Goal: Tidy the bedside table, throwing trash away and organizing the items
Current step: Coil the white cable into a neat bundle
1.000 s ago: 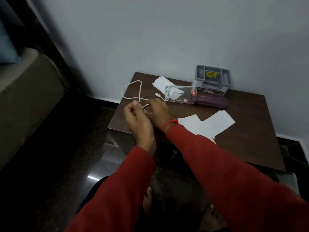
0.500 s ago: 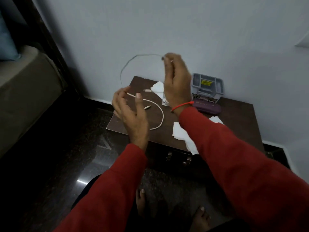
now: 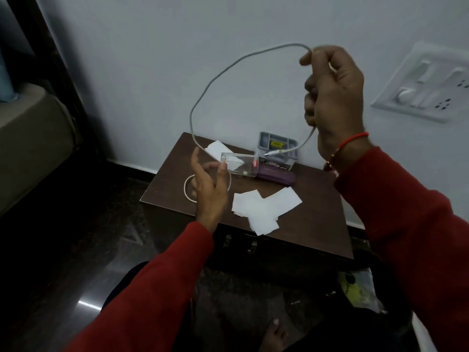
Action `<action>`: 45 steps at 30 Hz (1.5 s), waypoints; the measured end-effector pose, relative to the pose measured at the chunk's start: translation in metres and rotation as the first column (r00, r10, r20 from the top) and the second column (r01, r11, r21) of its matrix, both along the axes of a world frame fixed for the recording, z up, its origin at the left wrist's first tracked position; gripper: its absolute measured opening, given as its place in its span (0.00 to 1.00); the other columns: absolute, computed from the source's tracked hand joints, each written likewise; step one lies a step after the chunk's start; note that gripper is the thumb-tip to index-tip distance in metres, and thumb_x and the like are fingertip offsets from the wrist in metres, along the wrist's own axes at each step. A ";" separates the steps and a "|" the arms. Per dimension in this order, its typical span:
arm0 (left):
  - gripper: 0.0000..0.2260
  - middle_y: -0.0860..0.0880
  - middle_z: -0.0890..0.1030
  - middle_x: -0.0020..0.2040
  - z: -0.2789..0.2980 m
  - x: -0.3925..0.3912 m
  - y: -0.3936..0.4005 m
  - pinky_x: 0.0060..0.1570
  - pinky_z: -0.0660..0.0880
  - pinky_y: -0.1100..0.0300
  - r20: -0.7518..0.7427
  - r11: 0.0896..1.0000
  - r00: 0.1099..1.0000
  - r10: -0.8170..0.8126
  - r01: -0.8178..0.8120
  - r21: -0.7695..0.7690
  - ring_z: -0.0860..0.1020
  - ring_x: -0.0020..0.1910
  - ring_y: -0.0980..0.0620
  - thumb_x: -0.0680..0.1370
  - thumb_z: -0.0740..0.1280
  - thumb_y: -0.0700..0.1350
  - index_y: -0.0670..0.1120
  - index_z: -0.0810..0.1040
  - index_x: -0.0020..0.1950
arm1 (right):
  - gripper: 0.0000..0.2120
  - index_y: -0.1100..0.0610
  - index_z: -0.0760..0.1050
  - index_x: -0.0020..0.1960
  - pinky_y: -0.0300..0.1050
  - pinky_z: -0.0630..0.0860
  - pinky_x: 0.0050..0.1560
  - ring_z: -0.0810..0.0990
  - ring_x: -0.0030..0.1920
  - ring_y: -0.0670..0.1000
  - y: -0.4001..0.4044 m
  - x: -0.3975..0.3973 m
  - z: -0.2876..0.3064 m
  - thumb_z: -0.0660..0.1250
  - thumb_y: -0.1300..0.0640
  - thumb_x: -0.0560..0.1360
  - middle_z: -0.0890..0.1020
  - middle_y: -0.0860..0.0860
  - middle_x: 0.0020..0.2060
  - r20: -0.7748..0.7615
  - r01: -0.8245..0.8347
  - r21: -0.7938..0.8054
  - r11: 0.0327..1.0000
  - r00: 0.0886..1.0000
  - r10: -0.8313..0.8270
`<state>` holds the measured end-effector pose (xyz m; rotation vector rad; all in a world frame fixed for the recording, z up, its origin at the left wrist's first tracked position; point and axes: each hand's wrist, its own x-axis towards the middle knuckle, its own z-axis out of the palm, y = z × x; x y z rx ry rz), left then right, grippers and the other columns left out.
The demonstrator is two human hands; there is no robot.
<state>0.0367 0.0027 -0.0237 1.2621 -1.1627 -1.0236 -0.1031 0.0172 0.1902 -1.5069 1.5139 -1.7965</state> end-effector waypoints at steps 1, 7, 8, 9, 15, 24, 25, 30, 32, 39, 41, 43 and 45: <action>0.33 0.51 0.74 0.66 -0.002 0.001 -0.001 0.72 0.66 0.42 -0.004 1.000 1.000 0.004 -0.004 -0.006 0.70 0.70 0.44 0.80 0.66 0.58 0.59 0.53 0.80 | 0.10 0.52 0.74 0.44 0.37 0.54 0.25 0.57 0.24 0.46 0.008 -0.002 -0.004 0.60 0.53 0.82 0.64 0.48 0.28 0.069 -0.027 0.058 0.998 0.997 0.023; 0.26 0.51 0.64 0.79 0.000 0.001 -0.004 0.75 0.64 0.42 -0.034 0.997 0.996 -0.078 0.077 -0.002 0.67 0.76 0.47 0.81 0.63 0.60 0.60 0.63 0.78 | 0.11 0.54 0.72 0.45 0.37 0.48 0.27 0.53 0.25 0.45 0.064 -0.033 -0.021 0.57 0.55 0.84 0.59 0.48 0.28 0.299 -0.312 0.118 0.943 0.916 0.266; 0.18 0.53 0.74 0.73 -0.001 0.001 -0.004 0.73 0.68 0.40 -0.020 0.989 0.989 -0.149 0.149 -0.016 0.73 0.72 0.49 0.82 0.61 0.59 0.61 0.72 0.71 | 0.11 0.54 0.73 0.44 0.38 0.47 0.28 0.53 0.25 0.45 0.071 -0.038 -0.027 0.57 0.55 0.84 0.58 0.48 0.27 0.295 -0.317 0.144 0.938 0.918 0.265; 0.12 0.55 0.82 0.63 -0.003 0.000 -0.004 0.69 0.71 0.38 0.016 0.982 0.982 -0.186 0.187 -0.024 0.78 0.65 0.51 0.83 0.59 0.58 0.60 0.78 0.62 | 0.12 0.54 0.73 0.43 0.39 0.47 0.28 0.53 0.25 0.45 0.075 -0.044 -0.034 0.58 0.56 0.83 0.59 0.48 0.27 0.280 -0.297 0.177 0.938 0.929 0.241; 0.12 0.53 0.78 0.38 0.024 -0.013 0.015 0.45 0.74 0.64 -0.008 0.972 0.998 -0.070 0.066 -0.224 0.79 0.39 0.58 0.87 0.55 0.44 0.45 0.75 0.49 | 0.08 0.50 0.80 0.47 0.36 0.59 0.24 0.63 0.25 0.47 0.080 -0.069 -0.074 0.62 0.57 0.80 0.73 0.51 0.32 0.030 0.047 0.357 0.933 0.998 -0.062; 0.10 0.51 0.83 0.47 0.068 -0.010 0.023 0.47 0.76 0.55 0.516 0.771 0.854 -0.067 0.373 -0.517 0.80 0.47 0.51 0.83 0.64 0.46 0.46 0.84 0.55 | 0.40 0.56 0.80 0.60 0.35 0.58 0.21 0.70 0.28 0.52 0.088 -0.047 -0.089 0.56 0.24 0.71 0.83 0.60 0.48 0.527 -0.483 0.568 0.667 0.836 0.156; 0.10 0.53 0.83 0.47 0.075 -0.011 0.025 0.47 0.76 0.54 0.586 0.732 0.808 -0.058 0.434 -0.525 0.80 0.47 0.51 0.83 0.64 0.48 0.48 0.84 0.55 | 0.42 0.56 0.80 0.61 0.35 0.58 0.21 0.69 0.26 0.51 0.089 -0.043 -0.089 0.56 0.22 0.69 0.83 0.61 0.48 0.524 -0.521 0.609 0.598 0.830 0.190; 0.08 0.54 0.82 0.44 0.115 -0.015 0.024 0.44 0.79 0.53 0.627 0.680 0.726 -0.283 0.612 -0.403 0.80 0.42 0.54 0.81 0.67 0.51 0.50 0.78 0.58 | 0.16 0.65 0.78 0.58 0.32 0.57 0.18 0.67 0.22 0.45 0.098 -0.036 -0.075 0.64 0.52 0.80 0.84 0.56 0.39 0.479 -0.545 0.533 0.647 0.825 0.300; 0.10 0.50 0.82 0.40 0.125 -0.012 0.024 0.39 0.76 0.60 0.519 0.732 0.759 -0.393 0.600 -0.322 0.78 0.35 0.55 0.81 0.70 0.52 0.49 0.78 0.59 | 0.10 0.62 0.80 0.52 0.31 0.58 0.17 0.67 0.20 0.44 0.099 -0.046 -0.064 0.62 0.59 0.81 0.80 0.53 0.32 0.471 -0.460 0.428 0.778 0.848 0.242; 0.13 0.49 0.73 0.34 0.101 0.053 0.025 0.31 0.77 0.55 0.542 0.704 0.561 -0.625 0.705 0.082 0.72 0.31 0.56 0.83 0.66 0.53 0.47 0.79 0.41 | 0.10 0.54 0.74 0.49 0.31 0.57 0.20 0.63 0.18 0.43 0.108 -0.132 -0.029 0.55 0.55 0.84 0.67 0.48 0.27 0.522 0.099 0.202 0.974 0.831 -0.193; 0.15 0.50 0.73 0.34 0.097 0.069 0.031 0.30 0.74 0.58 0.501 0.687 0.528 -0.685 0.697 0.204 0.72 0.28 0.55 0.83 0.64 0.53 0.45 0.78 0.41 | 0.11 0.53 0.75 0.49 0.32 0.57 0.21 0.62 0.19 0.44 0.112 -0.148 -0.025 0.55 0.54 0.83 0.67 0.48 0.27 0.452 0.189 0.214 0.958 0.850 -0.269; 0.18 0.51 0.70 0.31 0.102 0.075 0.042 0.28 0.71 0.59 0.453 0.682 0.528 -0.719 0.663 0.309 0.69 0.25 0.54 0.84 0.61 0.56 0.45 0.76 0.41 | 0.12 0.53 0.76 0.48 0.33 0.58 0.22 0.64 0.20 0.45 0.110 -0.155 -0.025 0.55 0.53 0.83 0.68 0.49 0.28 0.338 0.231 0.242 0.942 0.890 -0.305; 0.18 0.53 0.65 0.30 0.117 0.071 0.056 0.23 0.64 0.64 0.318 0.675 0.595 -0.738 0.660 0.331 0.62 0.23 0.56 0.84 0.59 0.58 0.47 0.73 0.41 | 0.14 0.55 0.77 0.48 0.38 0.63 0.26 0.69 0.24 0.48 0.105 -0.154 -0.029 0.55 0.52 0.82 0.73 0.50 0.29 0.156 0.265 0.293 0.919 0.935 -0.320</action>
